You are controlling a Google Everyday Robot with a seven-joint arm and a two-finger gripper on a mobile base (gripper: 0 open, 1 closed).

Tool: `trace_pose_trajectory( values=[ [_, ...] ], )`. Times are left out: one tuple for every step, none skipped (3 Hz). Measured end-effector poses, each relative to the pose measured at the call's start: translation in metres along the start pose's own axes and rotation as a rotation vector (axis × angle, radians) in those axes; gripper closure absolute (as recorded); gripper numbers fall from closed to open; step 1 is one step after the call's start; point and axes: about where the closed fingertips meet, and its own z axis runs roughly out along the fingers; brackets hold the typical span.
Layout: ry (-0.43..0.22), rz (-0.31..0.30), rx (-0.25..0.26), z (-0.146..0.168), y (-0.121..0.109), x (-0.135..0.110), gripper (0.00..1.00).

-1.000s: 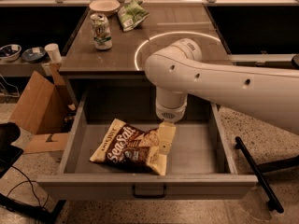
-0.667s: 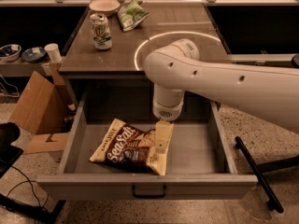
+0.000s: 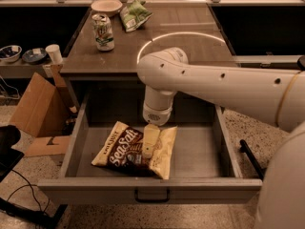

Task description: Pick brown chip bag from top drawer and place on counter

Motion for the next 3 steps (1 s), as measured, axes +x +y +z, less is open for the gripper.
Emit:
trace_pose_trajectory(
  values=[
    [0.016,0.006,-0.045,0.013,0.007,-0.011,0.00],
    [0.049,-0.008,-0.118,0.039,0.017,-0.020,0.18],
    [0.053,-0.009,-0.124,0.043,0.018,-0.020,0.49]
  ],
)
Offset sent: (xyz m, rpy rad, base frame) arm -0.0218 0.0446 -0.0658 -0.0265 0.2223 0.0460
